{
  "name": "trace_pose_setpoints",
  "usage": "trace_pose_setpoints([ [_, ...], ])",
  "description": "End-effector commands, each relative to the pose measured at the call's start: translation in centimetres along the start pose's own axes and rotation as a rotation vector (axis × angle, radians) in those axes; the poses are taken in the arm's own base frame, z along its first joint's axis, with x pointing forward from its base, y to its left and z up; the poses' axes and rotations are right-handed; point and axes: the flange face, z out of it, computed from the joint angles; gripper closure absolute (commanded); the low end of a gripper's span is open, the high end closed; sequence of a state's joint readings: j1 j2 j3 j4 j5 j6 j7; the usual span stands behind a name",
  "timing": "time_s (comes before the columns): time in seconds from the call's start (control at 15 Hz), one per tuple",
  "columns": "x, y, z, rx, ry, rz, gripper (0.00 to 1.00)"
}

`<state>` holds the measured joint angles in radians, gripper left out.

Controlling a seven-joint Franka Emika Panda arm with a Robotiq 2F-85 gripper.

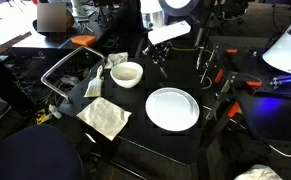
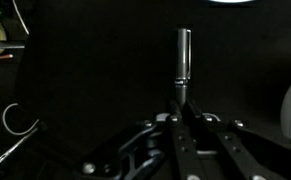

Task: Remove the pen from the bowl, put it on the table, and then put it back in the bowl

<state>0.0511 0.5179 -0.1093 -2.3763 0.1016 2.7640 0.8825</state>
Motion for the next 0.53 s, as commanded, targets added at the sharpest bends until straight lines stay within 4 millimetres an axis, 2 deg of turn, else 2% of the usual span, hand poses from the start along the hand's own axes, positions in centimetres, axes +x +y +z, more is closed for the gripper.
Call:
trace_pose_setpoints([
  [0.0, 0.8, -0.4, 0.3, -0.008, 0.012, 0.02, 0.56],
  [0.47, 1.4, -0.4, -1.3, 0.002, 0.059, 0.027, 0.03],
])
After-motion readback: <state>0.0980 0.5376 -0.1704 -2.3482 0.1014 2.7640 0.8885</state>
